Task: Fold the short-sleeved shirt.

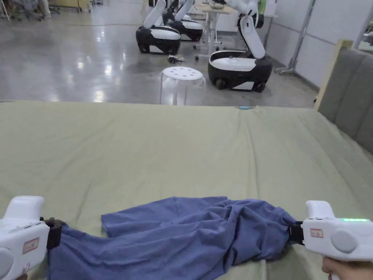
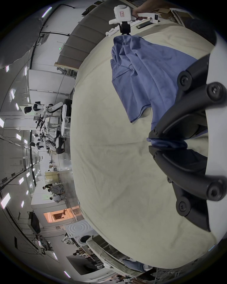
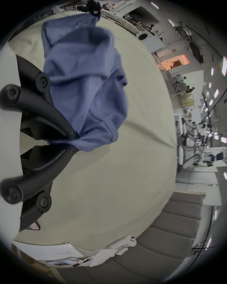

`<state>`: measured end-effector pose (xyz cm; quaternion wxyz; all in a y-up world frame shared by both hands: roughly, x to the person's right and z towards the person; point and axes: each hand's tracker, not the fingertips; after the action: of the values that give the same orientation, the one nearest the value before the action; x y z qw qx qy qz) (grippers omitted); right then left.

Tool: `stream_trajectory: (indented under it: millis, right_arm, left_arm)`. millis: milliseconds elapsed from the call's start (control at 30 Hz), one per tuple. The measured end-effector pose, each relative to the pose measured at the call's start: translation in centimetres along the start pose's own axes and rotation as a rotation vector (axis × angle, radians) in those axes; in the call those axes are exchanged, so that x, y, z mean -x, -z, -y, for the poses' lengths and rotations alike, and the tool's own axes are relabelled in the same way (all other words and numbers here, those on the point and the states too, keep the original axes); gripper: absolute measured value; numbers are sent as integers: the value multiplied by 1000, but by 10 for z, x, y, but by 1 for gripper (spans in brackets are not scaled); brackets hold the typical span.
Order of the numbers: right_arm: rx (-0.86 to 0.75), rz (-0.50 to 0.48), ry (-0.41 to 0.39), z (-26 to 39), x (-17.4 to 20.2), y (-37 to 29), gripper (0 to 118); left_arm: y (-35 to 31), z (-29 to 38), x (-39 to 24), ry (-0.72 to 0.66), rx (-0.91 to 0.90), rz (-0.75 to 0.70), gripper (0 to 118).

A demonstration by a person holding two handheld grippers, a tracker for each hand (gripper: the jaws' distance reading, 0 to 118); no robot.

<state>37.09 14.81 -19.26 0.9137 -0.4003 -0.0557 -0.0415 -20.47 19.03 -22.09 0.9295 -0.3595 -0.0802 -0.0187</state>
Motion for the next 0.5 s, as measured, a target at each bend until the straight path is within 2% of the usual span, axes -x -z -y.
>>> stream_trajectory:
  millis: [133,333,500]
  right_arm:
    - [-172,1,48,-45,2,-70,4]
    - [-394,-2,-21,-147,19,-157,5]
    - [-553,-15,25,-220,38,-215,5]
  left_arm:
    - [-27,-30,21,-75,-127,-37,9]
    - [-87,-119,42,-85,-313,-92,9]
    - [-125,-197,62,-121,-455,-104,9]
